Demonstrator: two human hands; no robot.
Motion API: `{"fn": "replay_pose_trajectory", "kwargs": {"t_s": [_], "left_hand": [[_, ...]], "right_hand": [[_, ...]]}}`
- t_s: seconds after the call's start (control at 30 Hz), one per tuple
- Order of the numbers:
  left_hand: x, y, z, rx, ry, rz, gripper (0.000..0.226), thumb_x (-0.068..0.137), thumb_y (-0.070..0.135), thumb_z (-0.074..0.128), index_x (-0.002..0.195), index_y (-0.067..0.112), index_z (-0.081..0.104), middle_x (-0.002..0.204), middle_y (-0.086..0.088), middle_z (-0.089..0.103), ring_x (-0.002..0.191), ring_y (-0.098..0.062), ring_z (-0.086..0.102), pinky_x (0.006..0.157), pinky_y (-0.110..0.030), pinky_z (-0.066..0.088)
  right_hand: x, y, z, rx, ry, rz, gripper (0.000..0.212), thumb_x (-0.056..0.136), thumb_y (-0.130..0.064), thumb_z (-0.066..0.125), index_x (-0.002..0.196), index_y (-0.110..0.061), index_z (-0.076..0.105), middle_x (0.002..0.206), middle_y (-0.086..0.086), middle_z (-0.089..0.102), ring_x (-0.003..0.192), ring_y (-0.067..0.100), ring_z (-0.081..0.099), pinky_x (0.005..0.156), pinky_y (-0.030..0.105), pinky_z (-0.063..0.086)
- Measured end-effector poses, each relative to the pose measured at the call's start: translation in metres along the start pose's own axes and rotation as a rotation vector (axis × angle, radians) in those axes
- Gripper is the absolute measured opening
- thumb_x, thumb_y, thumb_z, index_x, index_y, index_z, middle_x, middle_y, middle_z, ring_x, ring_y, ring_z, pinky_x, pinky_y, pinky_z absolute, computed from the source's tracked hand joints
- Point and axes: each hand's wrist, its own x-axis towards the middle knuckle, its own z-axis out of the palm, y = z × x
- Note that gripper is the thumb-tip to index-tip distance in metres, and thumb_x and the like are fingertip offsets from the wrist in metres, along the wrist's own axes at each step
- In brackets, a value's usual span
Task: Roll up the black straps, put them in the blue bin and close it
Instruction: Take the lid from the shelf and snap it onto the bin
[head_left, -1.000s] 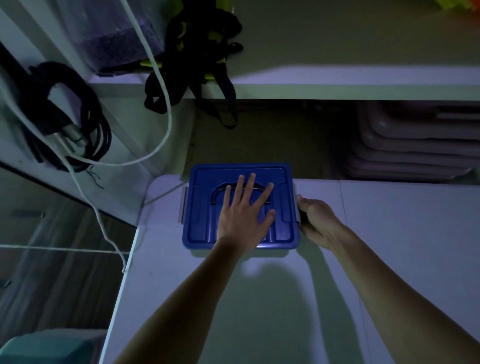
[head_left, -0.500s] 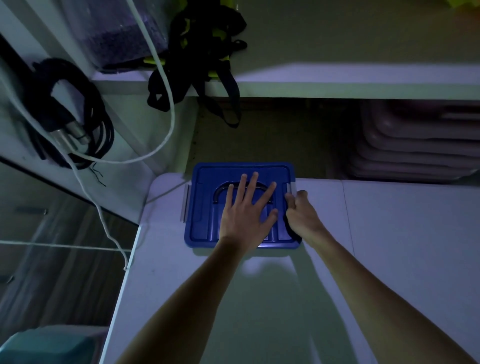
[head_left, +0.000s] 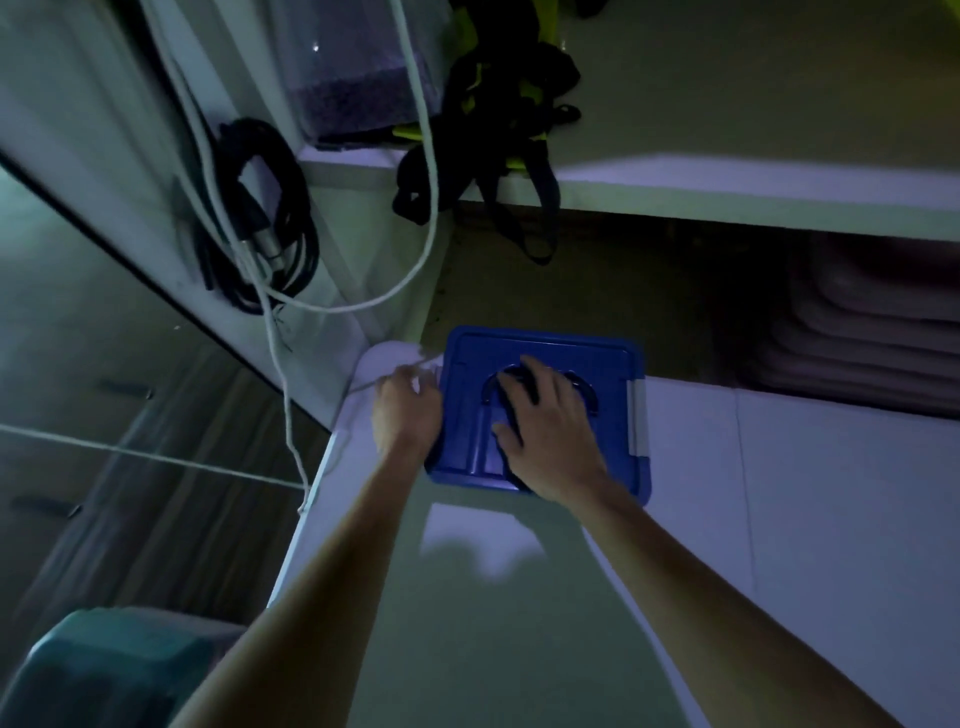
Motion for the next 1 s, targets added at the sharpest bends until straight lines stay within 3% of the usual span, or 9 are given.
{"fn": "replay_pose_trajectory", "kwargs": {"t_s": [0.07,0.17,0.3,0.37,0.43,0.57,0.77,0.9,1.0], "left_hand": [[0.009,-0.004,-0.009,-0.031,-0.217,-0.142,0.027,0.097,0.014,0.046,0.095,-0.002,0.068,0.106,-0.025,0.070,0.103,-0.039,0.066,0.086,-0.045,0.054],[0.016,-0.016,-0.011,-0.344,-0.290,-0.228,0.022,0.096,0.009,0.051,0.078,0.016,0.061,0.096,-0.013,0.064,0.084,-0.028,0.063,0.074,-0.039,0.057],[0.019,-0.025,-0.010,-0.630,-0.323,-0.405,0.014,0.094,0.013,0.059,0.100,0.006,0.070,0.090,-0.010,0.069,0.070,-0.023,0.063,0.054,-0.027,0.054],[0.023,-0.030,-0.007,-0.732,-0.426,-0.461,0.022,0.097,0.013,0.058,0.111,-0.001,0.066,0.094,-0.012,0.066,0.079,-0.025,0.064,0.063,-0.032,0.061],[0.027,-0.034,-0.004,-0.806,-0.530,-0.486,0.034,0.100,0.014,0.055,0.127,-0.005,0.060,0.115,-0.017,0.067,0.100,-0.029,0.063,0.091,-0.045,0.059],[0.029,-0.027,0.000,-0.700,-0.496,-0.406,0.034,0.096,0.014,0.064,0.121,-0.009,0.064,0.126,-0.018,0.068,0.116,-0.031,0.064,0.092,-0.047,0.057],[0.029,-0.012,0.003,-0.299,-0.339,-0.267,0.026,0.082,0.022,0.081,0.076,0.003,0.066,0.082,-0.013,0.070,0.074,-0.023,0.064,0.078,-0.038,0.060],[0.029,-0.007,0.008,-0.211,-0.298,-0.218,0.030,0.080,0.024,0.082,0.083,-0.001,0.067,0.091,-0.015,0.074,0.083,-0.025,0.069,0.088,-0.043,0.060],[0.029,-0.010,0.006,-0.158,-0.292,-0.155,0.032,0.083,0.027,0.079,0.068,0.006,0.061,0.080,-0.014,0.069,0.076,-0.024,0.065,0.082,-0.037,0.057]], "right_hand": [[0.007,-0.013,0.013,-0.013,-0.121,0.017,0.064,0.100,-0.052,0.032,0.156,-0.030,0.010,0.165,0.007,-0.005,0.150,0.035,-0.002,0.121,0.053,0.008],[0.008,-0.017,0.029,-0.046,-0.145,0.049,0.064,0.100,-0.057,0.018,0.155,-0.035,-0.006,0.163,0.005,-0.023,0.150,0.033,-0.019,0.121,0.055,-0.001],[0.009,-0.014,0.030,-0.056,-0.171,0.064,0.062,0.100,-0.059,0.014,0.153,-0.039,-0.012,0.161,0.002,-0.028,0.148,0.030,-0.024,0.121,0.054,-0.005],[0.010,-0.015,0.029,-0.045,-0.192,0.066,0.062,0.100,-0.059,0.014,0.152,-0.040,-0.014,0.160,0.000,-0.031,0.148,0.029,-0.027,0.121,0.054,-0.007],[0.010,-0.014,0.029,-0.043,-0.205,0.069,0.062,0.100,-0.059,0.014,0.152,-0.041,-0.015,0.160,-0.001,-0.032,0.147,0.029,-0.028,0.121,0.053,-0.008],[0.011,-0.014,0.028,-0.042,-0.226,0.066,0.063,0.100,-0.059,0.014,0.152,-0.041,-0.016,0.159,-0.001,-0.034,0.147,0.029,-0.029,0.120,0.053,-0.009],[0.011,-0.014,0.028,-0.043,-0.235,0.067,0.064,0.100,-0.059,0.016,0.151,-0.041,-0.017,0.159,0.000,-0.034,0.147,0.029,-0.029,0.120,0.053,-0.009],[0.016,-0.014,0.020,0.010,-0.318,0.061,0.066,0.100,-0.056,0.025,0.152,-0.042,-0.013,0.159,-0.004,-0.035,0.147,0.027,-0.029,0.120,0.051,-0.009],[0.013,-0.004,-0.002,0.157,-0.225,0.067,0.060,0.101,-0.047,0.036,0.155,-0.036,0.011,0.165,-0.003,-0.006,0.151,0.029,-0.004,0.120,0.049,0.008]]}}
